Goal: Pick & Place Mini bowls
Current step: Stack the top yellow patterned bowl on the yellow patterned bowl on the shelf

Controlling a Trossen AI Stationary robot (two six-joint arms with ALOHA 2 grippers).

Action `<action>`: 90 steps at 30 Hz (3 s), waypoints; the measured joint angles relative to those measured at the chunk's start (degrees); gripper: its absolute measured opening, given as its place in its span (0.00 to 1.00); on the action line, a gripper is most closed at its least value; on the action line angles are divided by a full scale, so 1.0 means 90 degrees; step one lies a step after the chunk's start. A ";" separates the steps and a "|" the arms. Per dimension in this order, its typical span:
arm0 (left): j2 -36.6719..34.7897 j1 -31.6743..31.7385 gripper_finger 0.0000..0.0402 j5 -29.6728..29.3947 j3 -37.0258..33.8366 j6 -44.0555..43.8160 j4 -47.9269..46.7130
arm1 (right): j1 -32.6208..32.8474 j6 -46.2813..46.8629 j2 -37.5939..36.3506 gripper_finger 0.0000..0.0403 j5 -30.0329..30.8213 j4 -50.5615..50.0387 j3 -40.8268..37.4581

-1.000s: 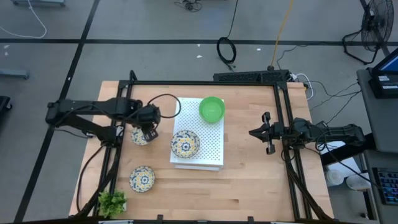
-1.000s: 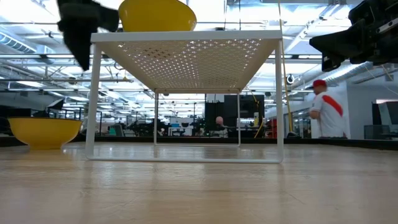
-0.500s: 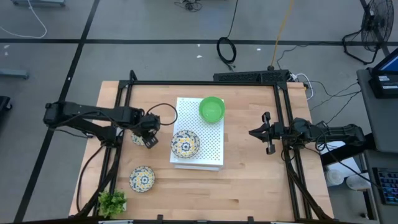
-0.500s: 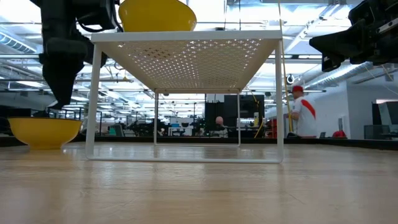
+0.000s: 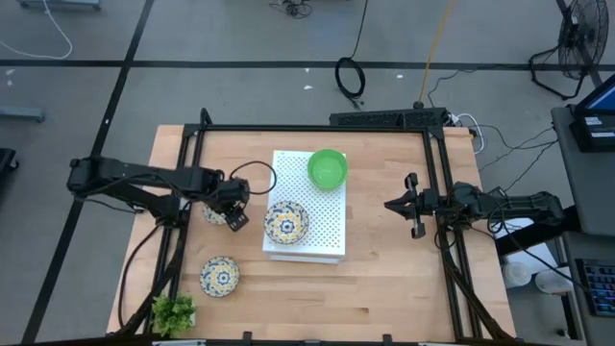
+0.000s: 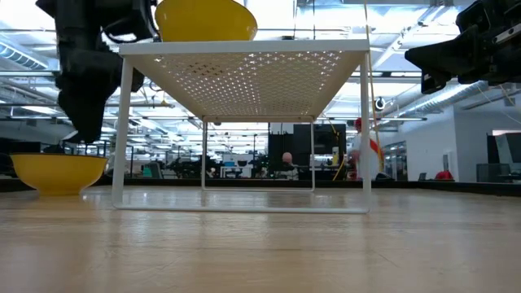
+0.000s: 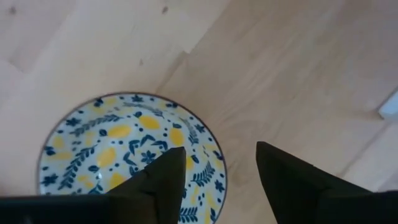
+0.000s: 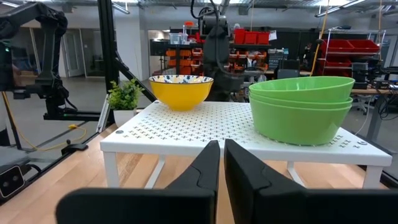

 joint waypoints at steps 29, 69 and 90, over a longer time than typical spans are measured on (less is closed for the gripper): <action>0.0002 -0.0442 0.40 0.0772 -0.1277 -0.0168 0.0590 | 0.0000 0.0001 -0.0002 0.03 0.0000 0.0002 0.0000; -0.0062 -0.0438 0.23 0.1175 -0.1081 -0.0108 -0.0189 | -0.0001 0.0001 -0.0002 0.03 0.0000 0.0000 0.0000; -0.0512 -0.1236 0.23 0.0530 -0.0881 -0.0397 -0.0564 | -0.0002 0.0001 -0.0002 0.03 0.0000 0.0002 0.0000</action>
